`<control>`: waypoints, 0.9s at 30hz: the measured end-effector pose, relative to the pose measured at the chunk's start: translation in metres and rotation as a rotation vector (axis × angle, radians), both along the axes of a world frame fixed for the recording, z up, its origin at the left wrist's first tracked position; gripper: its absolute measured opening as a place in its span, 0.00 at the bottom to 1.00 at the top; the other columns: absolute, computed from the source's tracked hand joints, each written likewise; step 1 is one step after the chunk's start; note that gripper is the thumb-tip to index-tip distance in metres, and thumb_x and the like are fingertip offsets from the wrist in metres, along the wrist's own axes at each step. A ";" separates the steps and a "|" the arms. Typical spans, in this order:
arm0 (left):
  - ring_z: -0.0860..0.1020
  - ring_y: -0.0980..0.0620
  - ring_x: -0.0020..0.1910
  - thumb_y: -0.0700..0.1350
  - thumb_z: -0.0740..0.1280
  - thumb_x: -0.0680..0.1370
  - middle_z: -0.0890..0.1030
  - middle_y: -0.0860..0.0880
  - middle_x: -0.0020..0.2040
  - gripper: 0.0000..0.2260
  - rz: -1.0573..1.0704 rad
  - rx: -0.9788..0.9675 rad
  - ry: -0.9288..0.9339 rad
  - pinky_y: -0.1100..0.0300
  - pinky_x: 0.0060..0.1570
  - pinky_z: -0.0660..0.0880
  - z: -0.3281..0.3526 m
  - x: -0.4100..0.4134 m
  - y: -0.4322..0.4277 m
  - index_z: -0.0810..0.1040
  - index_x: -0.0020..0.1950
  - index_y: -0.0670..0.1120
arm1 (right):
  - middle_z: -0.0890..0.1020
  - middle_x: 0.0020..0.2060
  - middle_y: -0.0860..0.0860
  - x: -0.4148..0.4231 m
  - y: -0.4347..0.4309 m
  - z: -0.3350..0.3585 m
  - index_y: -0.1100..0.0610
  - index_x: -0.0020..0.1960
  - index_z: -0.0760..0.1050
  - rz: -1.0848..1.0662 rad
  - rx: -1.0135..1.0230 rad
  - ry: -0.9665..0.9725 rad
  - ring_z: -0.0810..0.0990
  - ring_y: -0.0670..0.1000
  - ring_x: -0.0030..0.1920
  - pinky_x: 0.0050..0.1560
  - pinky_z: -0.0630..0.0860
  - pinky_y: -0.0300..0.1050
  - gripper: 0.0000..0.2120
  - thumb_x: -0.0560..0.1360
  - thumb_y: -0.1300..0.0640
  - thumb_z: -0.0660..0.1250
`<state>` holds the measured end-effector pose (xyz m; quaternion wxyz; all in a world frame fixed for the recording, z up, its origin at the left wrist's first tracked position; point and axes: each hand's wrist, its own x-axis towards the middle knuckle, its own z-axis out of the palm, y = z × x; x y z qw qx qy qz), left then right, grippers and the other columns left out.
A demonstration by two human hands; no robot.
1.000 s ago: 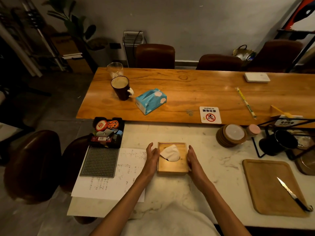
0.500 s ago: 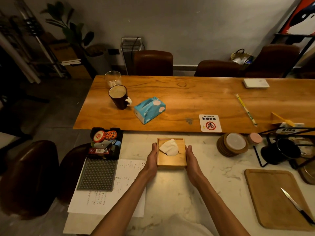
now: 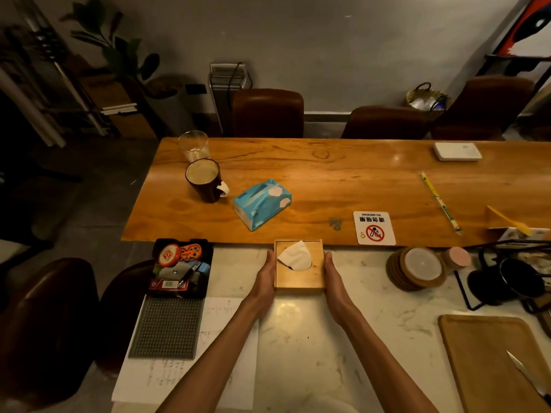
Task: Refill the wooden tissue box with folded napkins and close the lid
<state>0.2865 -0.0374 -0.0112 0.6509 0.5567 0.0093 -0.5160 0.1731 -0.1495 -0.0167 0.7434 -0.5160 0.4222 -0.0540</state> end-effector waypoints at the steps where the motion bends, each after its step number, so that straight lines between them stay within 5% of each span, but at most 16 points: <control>1: 0.83 0.58 0.52 0.58 0.47 0.83 0.85 0.56 0.52 0.21 -0.005 0.001 -0.011 0.65 0.47 0.80 0.001 0.000 0.001 0.79 0.56 0.54 | 0.73 0.70 0.47 -0.002 -0.001 -0.002 0.43 0.73 0.66 0.004 -0.002 0.011 0.74 0.48 0.66 0.70 0.68 0.51 0.32 0.75 0.29 0.48; 5: 0.76 0.51 0.64 0.54 0.50 0.84 0.77 0.50 0.65 0.18 0.049 0.074 -0.118 0.54 0.66 0.72 0.009 -0.007 0.008 0.73 0.68 0.52 | 0.59 0.78 0.47 -0.015 0.001 -0.004 0.45 0.79 0.51 0.074 -0.132 0.075 0.60 0.51 0.76 0.77 0.53 0.53 0.37 0.75 0.29 0.49; 8: 0.69 0.48 0.70 0.47 0.54 0.84 0.71 0.47 0.72 0.18 0.083 0.177 -0.290 0.47 0.73 0.65 -0.002 -0.024 0.024 0.66 0.74 0.48 | 0.55 0.79 0.47 -0.031 0.008 -0.012 0.43 0.79 0.48 0.115 -0.301 0.161 0.56 0.52 0.78 0.75 0.54 0.52 0.35 0.76 0.33 0.53; 16: 0.68 0.45 0.72 0.47 0.53 0.84 0.70 0.44 0.73 0.19 -0.016 0.353 -0.538 0.52 0.71 0.65 -0.002 -0.036 0.024 0.65 0.75 0.47 | 0.51 0.80 0.46 -0.036 0.018 -0.011 0.41 0.79 0.44 0.191 -0.397 0.180 0.47 0.53 0.79 0.78 0.48 0.58 0.31 0.79 0.35 0.48; 21: 0.68 0.42 0.72 0.45 0.51 0.85 0.70 0.43 0.73 0.19 -0.053 0.435 -0.639 0.55 0.68 0.65 0.004 -0.045 0.020 0.62 0.76 0.46 | 0.53 0.79 0.51 -0.043 0.017 0.000 0.42 0.79 0.48 0.268 -0.409 0.294 0.51 0.56 0.79 0.77 0.50 0.62 0.31 0.79 0.34 0.48; 27: 0.69 0.39 0.69 0.48 0.49 0.85 0.71 0.40 0.71 0.19 -0.175 0.570 -0.690 0.52 0.67 0.67 0.029 -0.049 0.023 0.65 0.74 0.45 | 0.62 0.77 0.58 -0.045 0.012 0.040 0.57 0.78 0.58 0.367 -0.363 0.373 0.61 0.59 0.76 0.76 0.57 0.56 0.33 0.80 0.37 0.51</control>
